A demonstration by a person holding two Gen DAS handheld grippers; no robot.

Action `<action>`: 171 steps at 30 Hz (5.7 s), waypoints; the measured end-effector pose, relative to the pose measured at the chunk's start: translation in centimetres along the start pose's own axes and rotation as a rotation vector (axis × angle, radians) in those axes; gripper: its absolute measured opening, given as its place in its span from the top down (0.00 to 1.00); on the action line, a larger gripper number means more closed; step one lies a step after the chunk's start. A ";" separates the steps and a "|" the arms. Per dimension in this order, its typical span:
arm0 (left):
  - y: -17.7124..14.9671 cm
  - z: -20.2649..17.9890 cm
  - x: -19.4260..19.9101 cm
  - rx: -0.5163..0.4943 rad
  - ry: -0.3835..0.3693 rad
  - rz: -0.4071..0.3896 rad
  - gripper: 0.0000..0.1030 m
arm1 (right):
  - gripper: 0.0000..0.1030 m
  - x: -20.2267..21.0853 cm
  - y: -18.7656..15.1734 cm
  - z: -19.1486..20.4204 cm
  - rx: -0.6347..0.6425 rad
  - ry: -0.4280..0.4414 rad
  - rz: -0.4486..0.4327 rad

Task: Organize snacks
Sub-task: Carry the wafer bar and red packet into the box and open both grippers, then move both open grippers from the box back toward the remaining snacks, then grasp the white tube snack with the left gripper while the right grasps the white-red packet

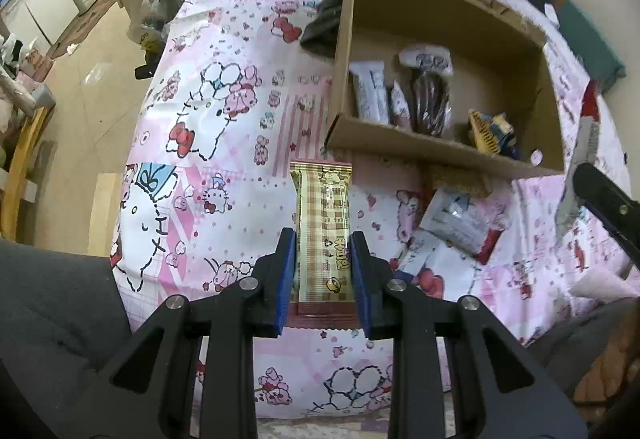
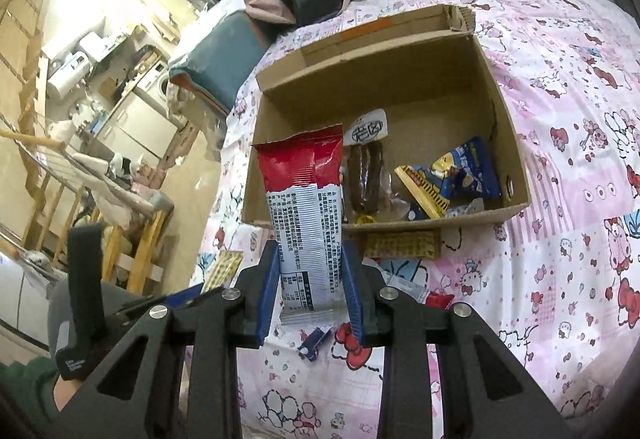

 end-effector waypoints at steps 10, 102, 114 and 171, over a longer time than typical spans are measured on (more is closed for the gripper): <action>7.3 -1.5 4.5 -0.032 -0.047 -0.162 0.78 | 0.69 2.4 3.9 -1.7 -0.081 0.052 -0.110; 8.9 -5.8 2.0 -0.218 -0.138 -0.254 0.08 | 0.10 2.1 2.0 -5.5 -0.096 -0.172 -0.103; 6.0 -5.7 1.1 -0.230 -0.124 -0.194 0.08 | 0.10 1.5 -0.8 -6.3 -0.122 -0.182 -0.026; -0.4 -1.3 -3.9 -0.126 -0.081 0.166 0.88 | 0.11 -7.8 -4.4 -7.7 0.002 -0.324 0.335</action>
Point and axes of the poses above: each gripper's, at about its wrist camera, not at the fingertips, and x roughly against the way its jaws point, z to its left, y to its top, the point moved 8 cm from there along -x, roughly the way its jaws point, and after that the axes turned 5 degrees about -x, right-handed, at the moved point
